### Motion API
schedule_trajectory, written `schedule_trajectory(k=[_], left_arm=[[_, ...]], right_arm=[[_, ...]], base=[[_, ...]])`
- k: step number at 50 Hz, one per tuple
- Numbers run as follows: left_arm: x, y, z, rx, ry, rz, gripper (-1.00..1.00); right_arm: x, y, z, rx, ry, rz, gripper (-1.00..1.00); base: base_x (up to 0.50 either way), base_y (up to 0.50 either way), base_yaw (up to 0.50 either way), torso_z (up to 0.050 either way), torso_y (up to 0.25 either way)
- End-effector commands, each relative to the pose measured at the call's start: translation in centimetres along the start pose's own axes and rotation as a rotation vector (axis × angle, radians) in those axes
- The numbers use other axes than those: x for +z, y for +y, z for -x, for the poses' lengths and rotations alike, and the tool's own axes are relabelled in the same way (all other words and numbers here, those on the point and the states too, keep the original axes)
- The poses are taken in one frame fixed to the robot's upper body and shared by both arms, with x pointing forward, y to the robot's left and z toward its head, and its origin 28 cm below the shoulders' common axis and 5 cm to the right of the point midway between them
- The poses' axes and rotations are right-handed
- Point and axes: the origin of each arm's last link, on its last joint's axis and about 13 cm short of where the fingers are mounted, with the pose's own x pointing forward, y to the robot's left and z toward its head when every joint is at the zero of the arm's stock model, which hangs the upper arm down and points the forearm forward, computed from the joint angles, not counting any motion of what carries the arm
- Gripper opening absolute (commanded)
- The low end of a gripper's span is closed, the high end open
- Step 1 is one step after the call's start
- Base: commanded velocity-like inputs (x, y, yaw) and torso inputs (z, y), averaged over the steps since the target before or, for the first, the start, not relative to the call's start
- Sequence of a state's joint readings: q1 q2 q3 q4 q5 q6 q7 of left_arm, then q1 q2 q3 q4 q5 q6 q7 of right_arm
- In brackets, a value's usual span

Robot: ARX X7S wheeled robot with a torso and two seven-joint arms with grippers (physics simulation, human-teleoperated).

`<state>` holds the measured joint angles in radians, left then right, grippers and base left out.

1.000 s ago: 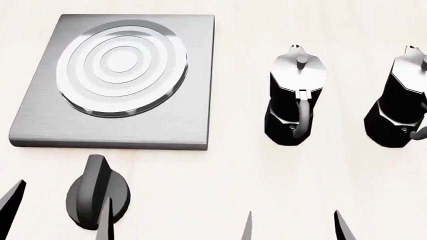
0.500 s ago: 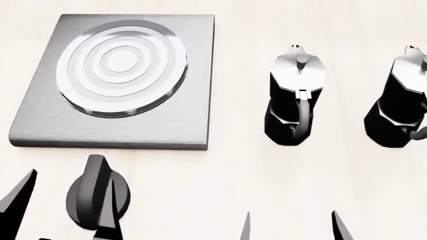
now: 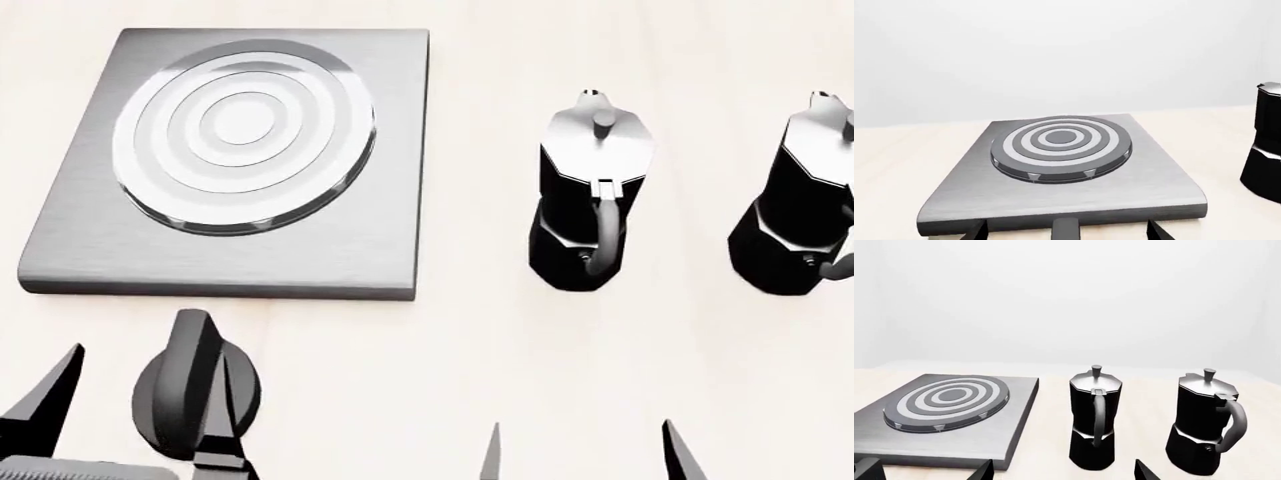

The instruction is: Turn off the stove.

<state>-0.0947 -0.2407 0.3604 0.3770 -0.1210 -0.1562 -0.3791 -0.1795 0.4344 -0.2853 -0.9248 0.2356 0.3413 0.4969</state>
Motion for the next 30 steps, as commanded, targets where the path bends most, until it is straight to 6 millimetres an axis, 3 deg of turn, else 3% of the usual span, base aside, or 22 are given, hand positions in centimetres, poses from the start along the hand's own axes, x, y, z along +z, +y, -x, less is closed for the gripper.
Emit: schedule_trajectory(k=[1, 30], left_arm=[[-0.6, 0.0, -0.1, 0.007, 0.019, -0.008, 1.0], [-2.8, 0.6, -1.2, 0.062, 0.062, -0.035, 1.0]], right_arm=[[0.0, 0.0, 0.0, 0.0, -0.001, -0.001, 1.0], [0.0, 0.0, 0.0, 0.003, 0.002, -0.003, 1.0]], base=[[0.0, 0.0, 0.0, 0.0, 0.0], [0.0, 0.0, 0.0, 0.0, 0.0]])
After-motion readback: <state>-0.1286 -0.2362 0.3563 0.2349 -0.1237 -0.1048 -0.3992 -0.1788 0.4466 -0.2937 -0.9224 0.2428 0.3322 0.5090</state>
